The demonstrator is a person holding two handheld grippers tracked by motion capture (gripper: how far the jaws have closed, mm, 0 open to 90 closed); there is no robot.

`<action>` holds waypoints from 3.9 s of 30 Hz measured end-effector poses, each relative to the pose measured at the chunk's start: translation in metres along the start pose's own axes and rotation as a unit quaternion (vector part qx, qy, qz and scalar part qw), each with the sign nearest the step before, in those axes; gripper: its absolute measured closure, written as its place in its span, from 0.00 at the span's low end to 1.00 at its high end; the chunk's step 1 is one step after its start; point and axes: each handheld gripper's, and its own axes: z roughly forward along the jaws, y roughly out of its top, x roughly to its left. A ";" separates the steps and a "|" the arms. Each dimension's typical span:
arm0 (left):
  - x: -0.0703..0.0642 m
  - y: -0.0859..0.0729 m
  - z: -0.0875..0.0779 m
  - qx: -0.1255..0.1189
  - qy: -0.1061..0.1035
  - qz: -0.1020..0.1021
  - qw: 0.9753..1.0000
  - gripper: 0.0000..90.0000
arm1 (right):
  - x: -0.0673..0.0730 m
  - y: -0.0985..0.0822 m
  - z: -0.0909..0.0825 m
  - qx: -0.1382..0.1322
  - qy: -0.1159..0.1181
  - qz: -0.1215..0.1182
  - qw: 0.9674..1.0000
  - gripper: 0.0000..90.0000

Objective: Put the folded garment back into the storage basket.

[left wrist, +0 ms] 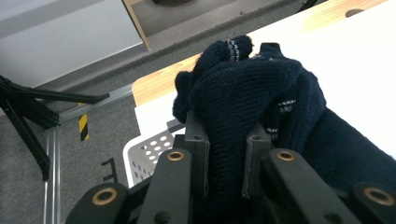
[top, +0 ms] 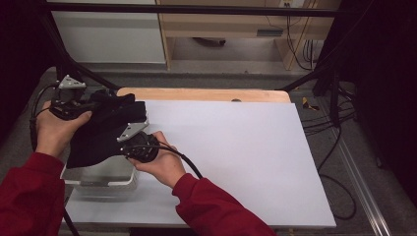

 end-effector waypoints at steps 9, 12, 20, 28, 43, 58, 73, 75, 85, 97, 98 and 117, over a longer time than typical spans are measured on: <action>0.002 -0.001 -0.002 -0.004 0.007 0.001 1.000 0.86 | 0.003 0.005 0.005 0.003 -0.005 -0.004 1.000 0.84; 0.001 0.000 -0.002 -0.003 0.008 0.002 1.000 0.86 | 0.003 0.007 0.006 0.002 -0.005 -0.006 1.000 0.84; 0.004 -0.001 -0.002 -0.006 0.012 0.001 1.000 0.86 | 0.003 0.007 0.009 0.003 -0.007 -0.004 1.000 0.84; 0.007 -0.006 0.003 0.006 0.016 0.001 1.000 0.86 | 0.004 0.007 0.014 0.006 -0.004 -0.003 1.000 0.84; 0.018 -0.019 0.022 0.031 0.016 -0.014 0.999 0.86 | 0.004 0.004 0.029 0.014 0.002 0.010 1.000 0.84; 0.017 -0.033 0.047 0.052 0.003 -0.015 0.999 0.86 | -0.001 -0.001 0.041 0.031 0.004 0.028 0.999 0.84; 0.015 -0.029 0.026 -0.016 0.041 -0.035 0.998 0.41 | -0.003 0.006 0.007 -0.014 -0.050 0.022 0.998 0.20; 0.007 -0.026 0.015 -0.025 0.033 -0.037 0.998 0.36 | -0.006 0.004 -0.006 -0.012 -0.065 0.024 0.998 0.18; -0.024 -0.019 -0.015 -0.042 0.014 -0.039 0.998 0.15 | -0.031 -0.014 -0.037 -0.007 -0.141 0.051 0.989 0.12; -0.074 -0.035 -0.019 -0.054 -0.054 -0.031 0.997 0.07 | -0.059 -0.031 -0.076 -0.011 -0.114 0.079 0.990 0.05; -0.077 -0.037 -0.019 -0.053 -0.057 -0.031 0.996 0.07 | -0.061 -0.031 -0.079 -0.011 -0.112 0.078 0.991 0.06; -0.111 -0.071 -0.023 -0.071 -0.071 -0.034 0.994 0.06 | -0.089 -0.049 -0.136 -0.042 -0.140 0.098 0.984 0.05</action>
